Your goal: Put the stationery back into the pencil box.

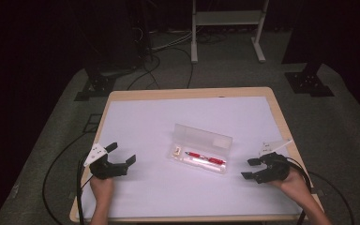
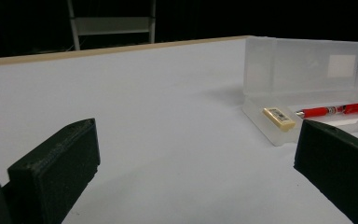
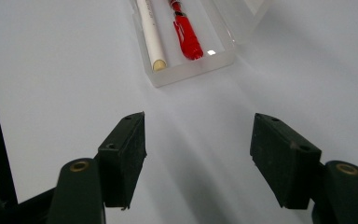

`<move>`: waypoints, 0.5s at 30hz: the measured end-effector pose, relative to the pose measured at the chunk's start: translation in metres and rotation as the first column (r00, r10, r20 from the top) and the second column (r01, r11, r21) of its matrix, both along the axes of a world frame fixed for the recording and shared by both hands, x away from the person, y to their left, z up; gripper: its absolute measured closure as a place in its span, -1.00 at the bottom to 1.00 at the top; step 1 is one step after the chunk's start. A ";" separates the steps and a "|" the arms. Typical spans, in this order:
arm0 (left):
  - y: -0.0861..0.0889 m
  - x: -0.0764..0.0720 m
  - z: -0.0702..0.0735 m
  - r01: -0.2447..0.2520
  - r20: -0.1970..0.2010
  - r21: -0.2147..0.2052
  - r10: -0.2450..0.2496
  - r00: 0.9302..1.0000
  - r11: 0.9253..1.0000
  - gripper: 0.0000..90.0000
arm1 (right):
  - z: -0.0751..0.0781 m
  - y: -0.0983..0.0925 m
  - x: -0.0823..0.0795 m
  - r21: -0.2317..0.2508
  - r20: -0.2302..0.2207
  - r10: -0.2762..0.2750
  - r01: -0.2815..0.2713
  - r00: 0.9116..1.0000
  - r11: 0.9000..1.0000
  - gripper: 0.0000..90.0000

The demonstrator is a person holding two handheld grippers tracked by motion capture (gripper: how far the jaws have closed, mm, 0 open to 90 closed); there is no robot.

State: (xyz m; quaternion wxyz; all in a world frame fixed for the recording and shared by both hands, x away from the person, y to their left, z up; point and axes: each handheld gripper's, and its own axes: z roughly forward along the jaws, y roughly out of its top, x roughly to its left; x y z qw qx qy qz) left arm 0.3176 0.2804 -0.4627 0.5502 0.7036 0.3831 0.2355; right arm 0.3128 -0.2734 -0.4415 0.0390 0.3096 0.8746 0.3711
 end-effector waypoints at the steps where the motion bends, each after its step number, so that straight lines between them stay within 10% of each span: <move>1: 0.000 0.000 0.000 -0.001 0.000 0.000 0.001 1.000 1.000 -1.00 | -0.001 -0.003 -0.002 0.004 0.002 -0.007 0.007 1.000 1.000 -0.22; 15: -0.001 0.000 0.000 -0.004 0.001 0.004 0.004 1.000 1.000 -1.00 | -0.001 -0.025 -0.018 0.034 0.020 -0.062 0.061 0.998 0.998 -0.27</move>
